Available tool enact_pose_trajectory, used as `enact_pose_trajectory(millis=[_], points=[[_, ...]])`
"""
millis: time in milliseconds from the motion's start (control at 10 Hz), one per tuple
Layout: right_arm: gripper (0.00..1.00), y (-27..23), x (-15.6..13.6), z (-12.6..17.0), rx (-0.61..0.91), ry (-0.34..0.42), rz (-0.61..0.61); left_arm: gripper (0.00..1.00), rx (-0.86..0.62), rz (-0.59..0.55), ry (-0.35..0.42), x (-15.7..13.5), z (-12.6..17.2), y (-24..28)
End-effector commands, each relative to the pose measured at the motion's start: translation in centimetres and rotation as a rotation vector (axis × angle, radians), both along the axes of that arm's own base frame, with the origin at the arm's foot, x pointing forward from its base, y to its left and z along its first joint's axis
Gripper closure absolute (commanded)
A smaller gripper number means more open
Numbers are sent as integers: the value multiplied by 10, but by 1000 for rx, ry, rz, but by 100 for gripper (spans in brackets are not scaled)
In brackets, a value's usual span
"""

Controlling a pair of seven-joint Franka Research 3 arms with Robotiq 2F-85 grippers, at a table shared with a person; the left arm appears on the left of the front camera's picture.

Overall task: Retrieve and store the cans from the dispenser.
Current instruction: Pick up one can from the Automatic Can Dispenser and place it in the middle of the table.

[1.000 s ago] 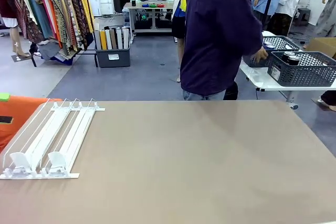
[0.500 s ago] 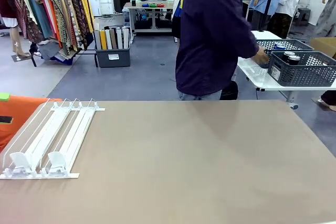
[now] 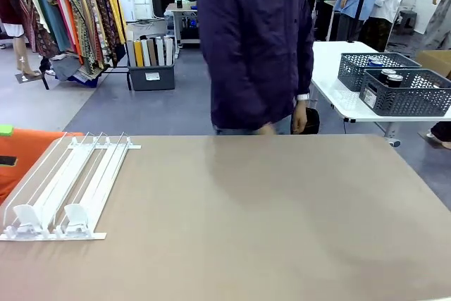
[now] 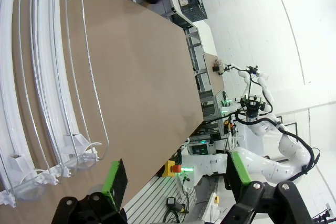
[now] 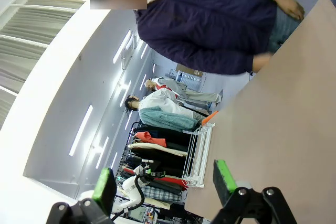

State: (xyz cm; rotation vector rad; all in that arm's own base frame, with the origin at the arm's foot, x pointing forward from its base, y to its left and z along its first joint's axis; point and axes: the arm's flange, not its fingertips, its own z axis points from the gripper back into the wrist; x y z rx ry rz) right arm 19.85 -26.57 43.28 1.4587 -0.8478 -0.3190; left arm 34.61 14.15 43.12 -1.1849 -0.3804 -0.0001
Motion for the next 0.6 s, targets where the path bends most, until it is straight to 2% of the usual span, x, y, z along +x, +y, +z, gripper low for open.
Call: enact_pose_trajectory(millis=[0,500], points=[[0,0,3,5,8,-7,-5,0,-11,-4,-22,-3,-2,-2],[0,0,3,5,8,-7,-5,0,-11,-4,-22,-3,-2,-2]])
